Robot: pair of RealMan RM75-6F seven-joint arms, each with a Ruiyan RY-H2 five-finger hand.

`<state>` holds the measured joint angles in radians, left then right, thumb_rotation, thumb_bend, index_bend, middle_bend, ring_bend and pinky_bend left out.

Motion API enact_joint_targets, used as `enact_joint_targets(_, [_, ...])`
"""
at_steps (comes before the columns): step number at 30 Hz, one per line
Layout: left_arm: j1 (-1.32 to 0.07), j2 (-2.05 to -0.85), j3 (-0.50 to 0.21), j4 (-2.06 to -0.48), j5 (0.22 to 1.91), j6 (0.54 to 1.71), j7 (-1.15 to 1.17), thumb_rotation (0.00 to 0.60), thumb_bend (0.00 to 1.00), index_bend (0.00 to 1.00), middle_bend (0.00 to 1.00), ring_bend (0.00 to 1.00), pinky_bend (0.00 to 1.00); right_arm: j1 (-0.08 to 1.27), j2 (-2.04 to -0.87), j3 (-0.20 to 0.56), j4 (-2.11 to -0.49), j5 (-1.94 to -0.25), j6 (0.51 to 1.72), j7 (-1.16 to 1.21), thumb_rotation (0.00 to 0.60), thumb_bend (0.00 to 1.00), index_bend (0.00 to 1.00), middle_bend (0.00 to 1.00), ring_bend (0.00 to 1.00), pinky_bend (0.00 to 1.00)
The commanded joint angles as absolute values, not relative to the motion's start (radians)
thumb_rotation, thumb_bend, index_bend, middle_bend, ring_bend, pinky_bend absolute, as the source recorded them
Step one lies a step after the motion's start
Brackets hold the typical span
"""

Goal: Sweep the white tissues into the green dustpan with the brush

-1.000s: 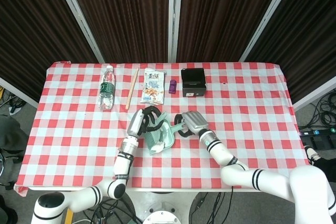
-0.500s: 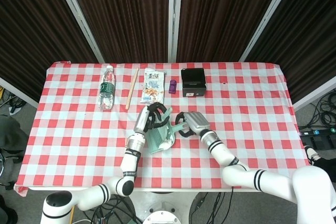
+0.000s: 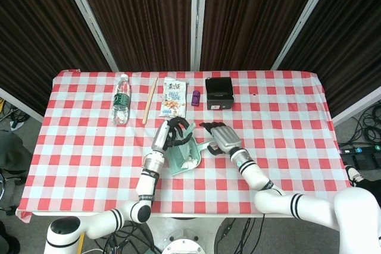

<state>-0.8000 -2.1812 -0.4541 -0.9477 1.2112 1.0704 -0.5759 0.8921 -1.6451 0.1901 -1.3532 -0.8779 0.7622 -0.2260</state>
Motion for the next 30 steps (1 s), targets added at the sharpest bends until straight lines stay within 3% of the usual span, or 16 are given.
enact_joint_targets(1, [-0.793,-2.164,-0.445,-0.963,1.232,1.090,-0.574,0.600,0.57,0.56,0.57,0.63,0.85,0.880,-1.612,0.188,-1.393,-0.895,0.804,-0.249,0.600,0.33,0.10,0.14,0.10,0.12])
enact_joint_targets(11, [-0.709,-1.966,-0.411,-1.172,1.282,1.147,-0.511,0.600,0.57,0.55,0.57,0.62,0.85,0.805,-1.420,0.168,-1.564,-0.987,0.929,-0.284,0.600,0.33,0.10,0.15,0.10,0.12])
enact_joint_targets(15, [-0.661,-1.752,-0.335,-1.313,1.243,1.025,-0.342,0.600,0.58,0.55,0.56,0.61,0.85,0.756,-1.337,0.142,-1.608,-1.033,0.970,-0.276,0.600,0.33,0.10,0.16,0.10,0.12])
enact_joint_targets(19, [-0.638,-1.612,-0.272,-1.379,1.177,0.963,-0.117,0.600,0.58,0.55,0.55,0.58,0.85,0.706,-1.287,0.115,-1.628,-1.066,0.999,-0.246,0.600,0.33,0.10,0.16,0.10,0.12])
enact_joint_targets(24, [-0.630,-1.578,-0.231,-1.379,1.065,0.949,0.084,0.600,0.58,0.54,0.53,0.55,0.84,0.641,-1.253,0.082,-1.627,-1.115,1.037,-0.193,0.600,0.33,0.10,0.16,0.10,0.12])
enact_joint_targets(30, [-0.656,-1.581,-0.189,-1.371,0.962,0.906,0.261,0.600,0.55,0.41,0.40,0.40,0.69,0.575,-1.232,0.068,-1.618,-1.141,1.076,-0.123,0.600,0.33,0.10,0.16,0.10,0.12])
